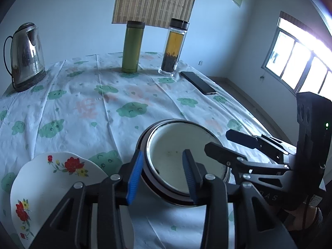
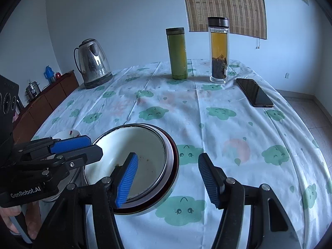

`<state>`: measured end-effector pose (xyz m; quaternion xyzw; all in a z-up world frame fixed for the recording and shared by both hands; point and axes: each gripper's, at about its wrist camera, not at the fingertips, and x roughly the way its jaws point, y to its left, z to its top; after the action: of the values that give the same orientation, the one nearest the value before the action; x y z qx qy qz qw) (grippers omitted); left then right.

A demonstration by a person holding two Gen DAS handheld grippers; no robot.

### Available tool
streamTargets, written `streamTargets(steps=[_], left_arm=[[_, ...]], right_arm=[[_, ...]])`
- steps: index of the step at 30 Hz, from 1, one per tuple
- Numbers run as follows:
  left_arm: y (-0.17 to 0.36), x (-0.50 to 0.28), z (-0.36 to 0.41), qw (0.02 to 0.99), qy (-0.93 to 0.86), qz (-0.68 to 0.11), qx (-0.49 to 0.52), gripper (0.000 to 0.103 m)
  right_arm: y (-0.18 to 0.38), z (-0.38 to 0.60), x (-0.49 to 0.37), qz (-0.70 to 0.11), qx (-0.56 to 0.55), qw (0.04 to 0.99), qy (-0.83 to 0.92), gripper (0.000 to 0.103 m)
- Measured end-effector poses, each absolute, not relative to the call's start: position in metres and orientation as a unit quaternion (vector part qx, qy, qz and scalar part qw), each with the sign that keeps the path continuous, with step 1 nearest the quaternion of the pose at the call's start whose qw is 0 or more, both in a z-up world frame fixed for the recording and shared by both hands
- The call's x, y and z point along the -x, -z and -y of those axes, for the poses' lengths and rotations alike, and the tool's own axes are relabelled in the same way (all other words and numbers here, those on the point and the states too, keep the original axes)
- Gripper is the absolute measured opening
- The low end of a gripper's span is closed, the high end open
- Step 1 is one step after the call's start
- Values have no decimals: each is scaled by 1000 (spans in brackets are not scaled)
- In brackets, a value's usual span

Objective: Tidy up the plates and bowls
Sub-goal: 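Grasp the rim of the stacked bowls with both grippers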

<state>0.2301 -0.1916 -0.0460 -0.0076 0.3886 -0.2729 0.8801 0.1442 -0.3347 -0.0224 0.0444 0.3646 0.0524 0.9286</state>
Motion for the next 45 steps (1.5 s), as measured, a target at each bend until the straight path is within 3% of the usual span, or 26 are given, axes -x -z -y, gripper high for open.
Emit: streamTargets(steps=[9,13,28,40,45], left_arm=[[49,-229,195,881,274,-386,-3,43],[49,-230,194,879,278,-389,3,43],[60,-238,194,870,271,-411,6,51],[65,-239,194,869,268,-415,6,51],[64,-238,195,871,260,-416,20,51]], right_arm=[[28,331,-144,-374,-48,924,-63,63],[31,331,-146,-386,-54,918,-68,46],[34,343,-150,-395,-77,913,-69,46],[44,340,-151,-410,-107,901,-92,46],[42,341,-153,-415,-115,900,-71,39]])
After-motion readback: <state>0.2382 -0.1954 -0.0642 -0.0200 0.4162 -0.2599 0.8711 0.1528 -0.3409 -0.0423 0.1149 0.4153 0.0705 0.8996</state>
